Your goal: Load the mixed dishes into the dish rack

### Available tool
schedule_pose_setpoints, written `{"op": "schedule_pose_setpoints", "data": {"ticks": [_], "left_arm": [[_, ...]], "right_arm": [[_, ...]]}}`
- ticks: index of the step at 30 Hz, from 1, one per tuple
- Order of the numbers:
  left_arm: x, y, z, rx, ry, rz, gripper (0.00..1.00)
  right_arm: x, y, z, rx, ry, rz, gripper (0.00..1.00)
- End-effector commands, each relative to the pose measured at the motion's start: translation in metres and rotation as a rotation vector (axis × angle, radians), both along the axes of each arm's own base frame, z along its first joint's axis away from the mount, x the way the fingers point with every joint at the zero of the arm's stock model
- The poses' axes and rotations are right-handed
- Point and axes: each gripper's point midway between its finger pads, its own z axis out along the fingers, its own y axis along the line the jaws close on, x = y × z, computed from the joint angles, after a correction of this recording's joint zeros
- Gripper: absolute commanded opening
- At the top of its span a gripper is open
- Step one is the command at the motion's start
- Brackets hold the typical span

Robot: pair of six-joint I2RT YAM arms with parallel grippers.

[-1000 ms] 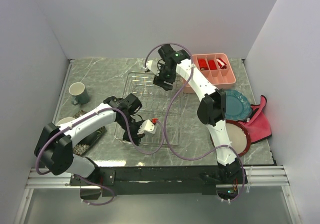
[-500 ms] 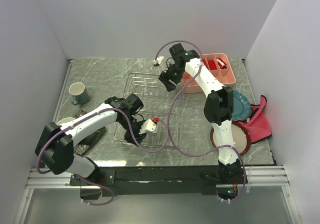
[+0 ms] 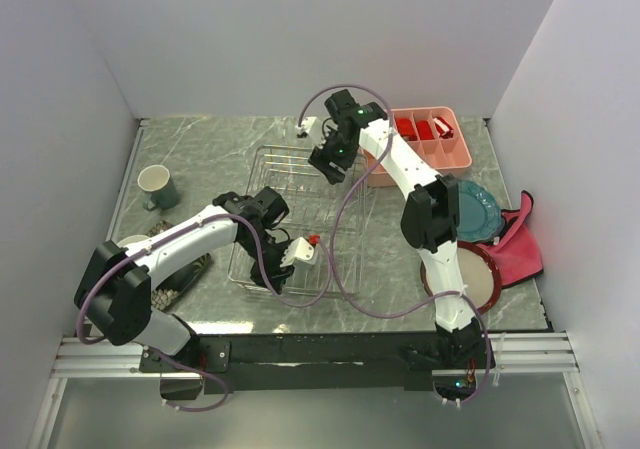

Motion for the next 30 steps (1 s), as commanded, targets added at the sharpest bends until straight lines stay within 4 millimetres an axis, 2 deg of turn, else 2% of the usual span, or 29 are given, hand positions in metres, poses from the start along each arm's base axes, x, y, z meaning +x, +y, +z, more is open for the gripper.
{"op": "schedule_pose_setpoints", "data": {"ticks": [1, 3, 4, 5, 7, 9, 10, 14, 15, 16, 18, 19, 20, 21, 22, 23, 30], "left_arm": [[0.04, -0.03, 0.016, -0.113, -0.158, -0.005, 0.39], [0.041, -0.031, 0.017, -0.114, -0.16, -0.002, 0.41], [0.041, -0.031, 0.017, -0.115, -0.16, -0.004, 0.42], [0.042, -0.031, 0.017, -0.114, -0.168, -0.002, 0.43], [0.045, -0.032, 0.019, -0.117, -0.177, 0.005, 0.44], [0.049, -0.032, 0.021, -0.117, -0.192, 0.008, 0.46], [0.05, -0.033, 0.024, -0.119, -0.197, 0.014, 0.48], [0.057, -0.034, 0.036, -0.132, -0.226, 0.025, 0.58], [0.061, -0.035, 0.039, -0.138, -0.237, 0.036, 0.59], [0.064, -0.034, 0.042, -0.142, -0.242, 0.048, 0.63], [0.068, -0.036, 0.048, -0.157, -0.257, 0.058, 0.65], [0.069, -0.036, 0.049, -0.16, -0.259, 0.061, 0.9], [0.07, -0.036, 0.051, -0.165, -0.264, 0.061, 0.96], [0.069, -0.036, 0.051, -0.166, -0.263, 0.058, 0.96], [0.071, -0.037, 0.053, -0.169, -0.269, 0.057, 0.97], [0.072, -0.037, 0.055, -0.173, -0.273, 0.061, 0.96], [0.078, -0.039, 0.066, -0.198, -0.293, 0.08, 0.96]], "right_arm": [[-0.061, 0.015, -0.035, -0.052, 0.231, 0.048, 0.16], [-0.059, 0.013, -0.037, -0.066, 0.224, 0.035, 0.25], [-0.058, 0.012, -0.035, -0.066, 0.218, 0.03, 0.34], [-0.057, 0.012, -0.034, -0.068, 0.21, 0.028, 0.37], [-0.055, 0.014, -0.022, -0.045, 0.179, 0.037, 0.45], [-0.053, 0.017, -0.011, -0.004, 0.159, 0.052, 0.48], [-0.052, 0.017, 0.001, 0.017, 0.134, 0.052, 0.52], [-0.056, 0.019, 0.019, 0.058, 0.113, 0.06, 0.58], [-0.057, 0.021, 0.021, 0.078, 0.115, 0.065, 0.67], [-0.059, 0.02, 0.026, 0.088, 0.109, 0.062, 0.68], [-0.056, 0.021, 0.03, 0.105, 0.088, 0.047, 0.71], [-0.057, 0.021, 0.033, 0.111, 0.084, 0.045, 0.74], [-0.057, 0.021, 0.035, 0.119, 0.084, 0.036, 0.75], [-0.056, 0.021, 0.038, 0.128, 0.082, 0.029, 0.76], [-0.056, 0.021, 0.041, 0.138, 0.08, 0.027, 0.82], [-0.057, 0.022, 0.042, 0.146, 0.085, 0.024, 1.0], [-0.055, 0.025, 0.047, 0.185, 0.091, -0.004, 1.0]]}}
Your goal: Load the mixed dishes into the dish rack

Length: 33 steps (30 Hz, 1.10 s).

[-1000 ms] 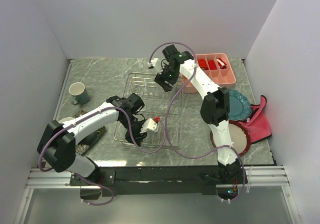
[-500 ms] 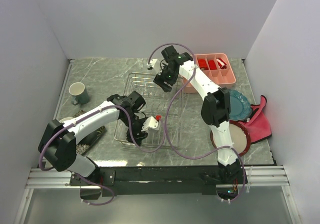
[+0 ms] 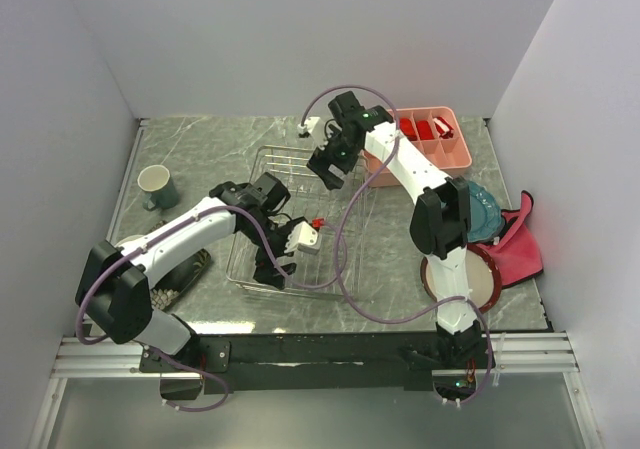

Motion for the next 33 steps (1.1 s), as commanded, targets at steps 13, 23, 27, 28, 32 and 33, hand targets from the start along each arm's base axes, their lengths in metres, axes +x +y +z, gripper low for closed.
{"op": "schedule_pose_setpoints", "data": {"ticks": [13, 23, 27, 28, 32, 33], "left_arm": [[0.056, -0.019, 0.045, -0.165, -0.214, 0.067, 0.96], [0.069, -0.016, 0.046, -0.187, -0.219, 0.133, 0.96], [0.076, -0.01, 0.05, -0.203, -0.199, 0.185, 0.96], [0.078, -0.008, 0.051, -0.208, -0.199, 0.193, 0.96], [0.091, 0.001, 0.062, -0.239, -0.204, 0.276, 0.96], [0.099, 0.005, 0.066, -0.251, -0.204, 0.327, 0.96]], "right_arm": [[-0.019, 0.001, 0.026, 0.082, 0.046, -0.11, 1.0], [0.009, -0.031, 0.045, 0.025, -0.117, -0.352, 1.0], [-0.005, -0.032, 0.052, 0.04, -0.091, -0.362, 1.0], [-0.008, -0.033, 0.052, 0.039, -0.084, -0.362, 1.0], [-0.012, -0.023, 0.077, 0.137, -0.108, -0.328, 0.86], [-0.012, -0.017, 0.076, 0.154, -0.093, -0.312, 0.76]]}}
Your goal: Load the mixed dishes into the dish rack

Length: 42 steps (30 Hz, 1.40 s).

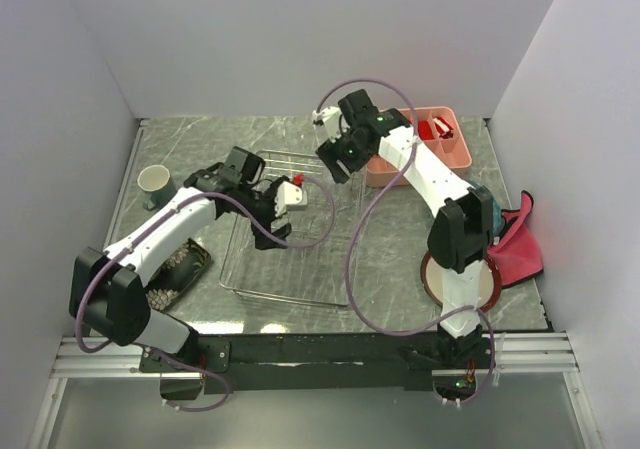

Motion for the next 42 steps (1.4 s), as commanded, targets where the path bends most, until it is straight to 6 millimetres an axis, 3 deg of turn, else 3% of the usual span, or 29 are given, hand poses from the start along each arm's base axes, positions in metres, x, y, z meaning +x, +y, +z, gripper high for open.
{"op": "schedule_pose_setpoints", "data": {"ticks": [1, 2, 3, 6, 10, 15, 18, 19, 21, 22, 23, 25, 26, 27, 28, 30, 31, 32, 33, 36, 37, 40, 42], "left_arm": [[0.023, 0.005, 0.033, -0.11, -0.036, 0.132, 0.97], [0.029, 0.007, 0.036, -0.119, -0.043, 0.169, 0.97], [0.043, 0.014, 0.039, -0.126, -0.056, 0.247, 0.97], [0.068, 0.028, 0.045, -0.147, -0.075, 0.409, 0.97], [0.1, 0.062, 0.042, -0.127, -0.105, 0.633, 0.97], [0.128, 0.105, 0.038, -0.148, -0.08, 0.895, 0.96], [0.138, 0.127, 0.036, -0.161, -0.062, 1.01, 0.96], [0.141, 0.131, 0.039, -0.167, -0.069, 1.024, 0.97], [0.146, 0.139, 0.046, -0.172, -0.097, 1.065, 0.96], [0.149, 0.14, 0.055, -0.183, -0.117, 1.068, 0.96], [0.152, 0.145, 0.061, -0.186, -0.14, 1.087, 0.96], [0.162, 0.153, 0.079, -0.204, -0.181, 1.133, 0.96], [0.166, 0.163, 0.082, -0.2, -0.189, 1.175, 0.96], [0.176, 0.177, 0.099, -0.192, -0.246, 1.233, 0.96], [0.184, 0.188, 0.097, -0.167, -0.25, 1.276, 0.96], [0.191, 0.212, 0.106, -0.085, -0.276, 1.285, 0.96], [0.196, 0.22, 0.091, -0.021, -0.243, 1.28, 0.96], [0.197, 0.234, 0.088, 0.042, -0.244, 1.263, 0.96], [0.189, 0.227, 0.09, 0.063, -0.185, 1.193, 0.96], [0.185, 0.268, 0.082, 0.157, -0.163, 1.195, 0.97], [0.18, 0.28, 0.081, 0.195, -0.17, 1.211, 0.97], [0.169, 0.303, 0.07, 0.287, -0.157, 1.233, 0.99], [0.162, 0.31, 0.062, 0.318, -0.121, 1.227, 0.95]], "right_arm": [[0.003, 0.019, 0.053, 0.16, -0.086, 0.027, 0.61], [0.003, 0.022, 0.05, 0.165, -0.068, 0.029, 0.16], [0.006, 0.027, 0.039, 0.161, -0.043, 0.03, 0.0], [0.015, 0.033, 0.03, 0.153, -0.04, 0.03, 0.0], [0.02, 0.036, 0.011, 0.133, -0.009, 0.031, 0.0], [0.023, 0.039, -0.024, 0.093, 0.053, 0.024, 0.0], [0.023, 0.038, -0.032, 0.079, 0.067, 0.027, 0.0], [0.023, 0.039, -0.027, 0.08, 0.059, 0.022, 0.0], [0.025, 0.037, 0.002, 0.104, 0.003, 0.02, 0.0], [0.028, 0.037, 0.018, 0.121, -0.041, 0.026, 0.0], [0.026, 0.033, 0.048, 0.147, -0.103, 0.023, 0.0], [0.022, 0.03, 0.077, 0.184, -0.162, 0.022, 0.01], [0.015, 0.021, 0.095, 0.209, -0.187, 0.008, 0.1], [0.008, 0.021, 0.101, 0.246, -0.173, 0.003, 0.21], [0.003, 0.019, 0.106, 0.262, -0.175, 0.0, 0.39], [-0.012, 0.011, 0.101, 0.262, -0.15, -0.022, 0.6], [-0.016, 0.008, 0.097, 0.254, -0.142, -0.027, 0.72], [-0.021, 0.003, 0.09, 0.241, -0.12, -0.036, 0.75], [-0.024, 0.001, 0.086, 0.233, -0.11, -0.042, 0.77], [-0.035, -0.005, 0.078, 0.224, -0.102, -0.037, 0.88], [-0.036, -0.006, 0.078, 0.225, -0.105, -0.039, 0.98], [-0.039, -0.007, 0.081, 0.236, -0.111, -0.046, 1.0], [-0.038, -0.005, 0.085, 0.261, -0.11, -0.072, 1.0]]}}
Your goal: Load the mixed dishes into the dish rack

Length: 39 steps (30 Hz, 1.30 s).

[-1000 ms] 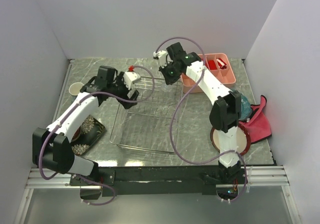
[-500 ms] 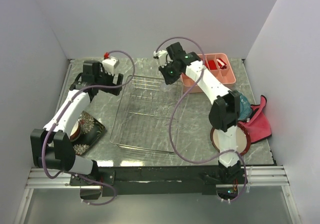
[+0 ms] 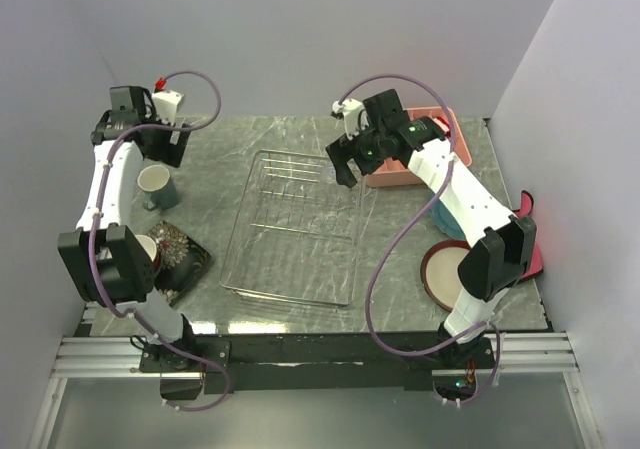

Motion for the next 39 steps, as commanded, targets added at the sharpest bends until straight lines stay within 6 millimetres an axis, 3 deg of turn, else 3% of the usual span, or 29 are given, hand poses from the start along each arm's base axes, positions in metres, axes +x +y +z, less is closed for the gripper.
{"op": "schedule_pose_setpoints", "data": {"ticks": [1, 4, 11, 16, 17, 19, 20, 21, 24, 35, 39], "left_arm": [[-0.024, 0.014, -0.016, 0.064, 0.133, -0.03, 0.91], [-0.024, 0.025, -0.025, 0.056, 0.147, -0.01, 0.9], [-0.016, 0.029, -0.062, 0.041, 0.259, -0.002, 0.86], [0.005, 0.032, -0.079, 0.027, 0.286, 0.01, 0.82], [0.013, 0.031, -0.074, 0.031, 0.272, 0.006, 0.81], [0.016, 0.032, -0.089, 0.028, 0.328, 0.011, 0.76], [0.022, 0.032, -0.084, 0.027, 0.317, 0.012, 0.75], [0.024, 0.033, -0.094, 0.022, 0.346, 0.011, 0.71], [0.028, 0.03, -0.096, 0.019, 0.359, 0.0, 0.61], [0.004, 0.015, -0.11, -0.013, 0.436, -0.034, 0.41], [-0.001, 0.01, -0.117, -0.025, 0.464, -0.036, 0.39]], "right_arm": [[0.007, 0.002, 0.017, 0.07, -0.034, -0.053, 1.0], [0.016, -0.002, 0.021, 0.098, -0.04, -0.136, 1.0], [0.015, 0.005, 0.011, 0.115, 0.013, -0.111, 1.0], [0.013, 0.004, 0.007, 0.114, 0.031, -0.1, 1.0], [0.013, 0.004, 0.005, 0.12, 0.041, -0.1, 1.0], [0.012, 0.002, 0.004, 0.125, 0.05, -0.104, 1.0], [0.01, 0.001, 0.002, 0.129, 0.06, -0.102, 1.0], [0.01, 0.001, 0.002, 0.131, 0.063, -0.103, 1.0], [0.007, -0.001, 0.001, 0.138, 0.071, -0.099, 1.0], [0.005, 0.001, -0.004, 0.137, 0.094, -0.076, 1.0], [0.003, 0.002, -0.001, 0.141, 0.09, -0.065, 1.0]]}}
